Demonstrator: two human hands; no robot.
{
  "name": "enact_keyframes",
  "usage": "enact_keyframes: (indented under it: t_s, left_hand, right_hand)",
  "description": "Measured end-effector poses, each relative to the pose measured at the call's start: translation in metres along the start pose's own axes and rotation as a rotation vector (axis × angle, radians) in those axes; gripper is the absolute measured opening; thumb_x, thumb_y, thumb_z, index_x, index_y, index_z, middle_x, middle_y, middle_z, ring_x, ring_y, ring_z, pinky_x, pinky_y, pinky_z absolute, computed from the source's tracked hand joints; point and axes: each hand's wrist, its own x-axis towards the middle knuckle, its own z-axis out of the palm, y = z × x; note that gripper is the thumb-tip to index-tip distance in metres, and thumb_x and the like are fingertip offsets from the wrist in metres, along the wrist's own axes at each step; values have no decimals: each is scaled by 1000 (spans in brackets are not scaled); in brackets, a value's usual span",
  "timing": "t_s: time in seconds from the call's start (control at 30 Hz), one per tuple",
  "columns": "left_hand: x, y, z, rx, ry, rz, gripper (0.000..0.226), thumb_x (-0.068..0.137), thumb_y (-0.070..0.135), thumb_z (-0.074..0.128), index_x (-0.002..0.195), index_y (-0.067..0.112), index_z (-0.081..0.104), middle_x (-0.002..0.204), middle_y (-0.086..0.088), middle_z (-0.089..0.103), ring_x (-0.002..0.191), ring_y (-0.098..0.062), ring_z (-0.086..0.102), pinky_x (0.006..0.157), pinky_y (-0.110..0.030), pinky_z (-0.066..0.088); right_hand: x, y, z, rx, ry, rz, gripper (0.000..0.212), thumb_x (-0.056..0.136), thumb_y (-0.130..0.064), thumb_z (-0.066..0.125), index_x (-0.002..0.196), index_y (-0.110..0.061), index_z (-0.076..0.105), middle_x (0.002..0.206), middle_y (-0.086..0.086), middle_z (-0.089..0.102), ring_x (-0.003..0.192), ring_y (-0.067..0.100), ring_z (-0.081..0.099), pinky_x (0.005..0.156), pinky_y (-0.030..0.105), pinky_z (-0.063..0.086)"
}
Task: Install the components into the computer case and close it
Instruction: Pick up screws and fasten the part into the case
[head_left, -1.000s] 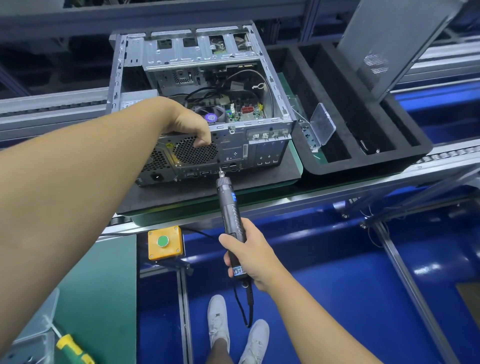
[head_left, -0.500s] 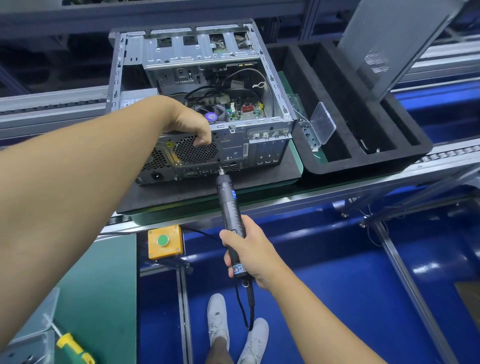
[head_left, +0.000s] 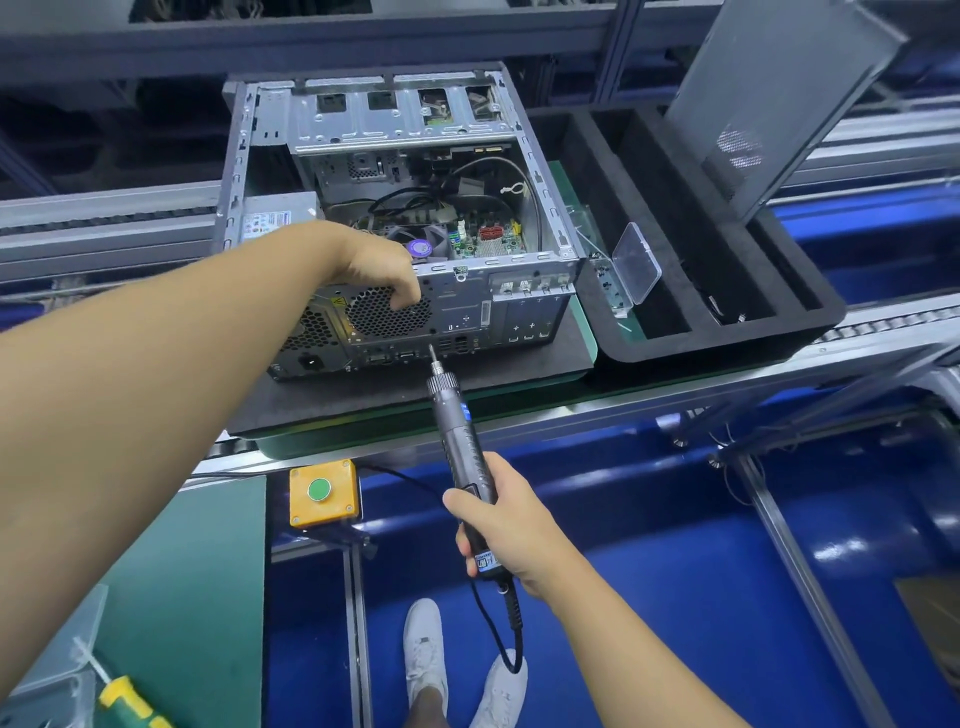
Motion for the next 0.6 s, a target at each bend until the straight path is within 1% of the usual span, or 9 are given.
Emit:
enact_keyframes:
  t_s: [0.1,0.13,0.17,0.23,0.27,0.33,0.43,0.53,0.6]
  left_hand:
    - [0,-3,-1,35,36,31,29,74,19,68,68,13,40,76,-3,38,65,-18,34,62,-33,28]
    - [0,-3,-1,63,47,49,22,78,22,70,77,14,49,81,-2,46,68,-17,41,66,-33,34]
    - [-1,-4,-1,91,67,87,19,81,25,71,92,16,59,90,0,53,77,-15,49,74,-35,40]
    - [-6,-5,-3,103,116,163,48,84,30,73,129,22,58,116,9,55,103,-14,53,97,-36,40]
    - [-11,-3,-4,60,142,204,53,86,30,72,136,27,55,123,12,52,113,-12,51,102,-34,37]
    - [-19,3,-5,-100,194,301,42,90,25,68,131,30,60,127,15,59,116,-8,56,103,-31,38]
    - [-29,22,-6,-310,359,369,24,93,19,62,111,31,70,111,15,71,102,2,64,98,-29,47]
    - [-35,51,-1,-345,458,383,19,94,25,58,103,37,70,103,13,73,92,-4,67,82,-26,52]
    - [-35,72,5,-326,481,420,17,94,28,57,101,39,70,99,16,73,91,-5,68,81,-28,53]
  right_hand:
    - [-10,4,-6,-14,-4,-24,20,87,-31,66,104,-35,56,72,2,58,58,18,56,51,30,50]
    - [-14,5,-9,-19,-9,-35,18,87,-30,66,102,-36,57,71,2,57,55,18,55,49,29,49]
    - [-18,6,-12,-18,-11,-47,16,88,-30,65,100,-36,57,69,2,57,53,18,54,48,28,48]
    - [-24,5,-19,-4,-7,-72,14,89,-28,66,97,-34,56,68,3,55,52,18,53,47,28,47]
    - [-26,4,-23,6,1,-85,14,89,-27,66,97,-32,56,68,3,55,52,19,53,47,27,46]
    - [-31,-2,-31,31,24,-112,14,89,-27,66,97,-29,55,69,4,55,52,20,52,47,28,46]
    - [-36,-15,-47,58,70,-145,15,88,-30,67,93,-26,53,66,8,55,51,24,51,48,30,45]
    - [-43,-27,-67,117,135,-181,17,90,-26,66,93,-16,52,68,7,54,54,25,51,49,32,47]
    - [-46,-33,-83,149,175,-202,19,89,-27,66,91,-14,52,70,8,54,55,25,52,49,33,48]
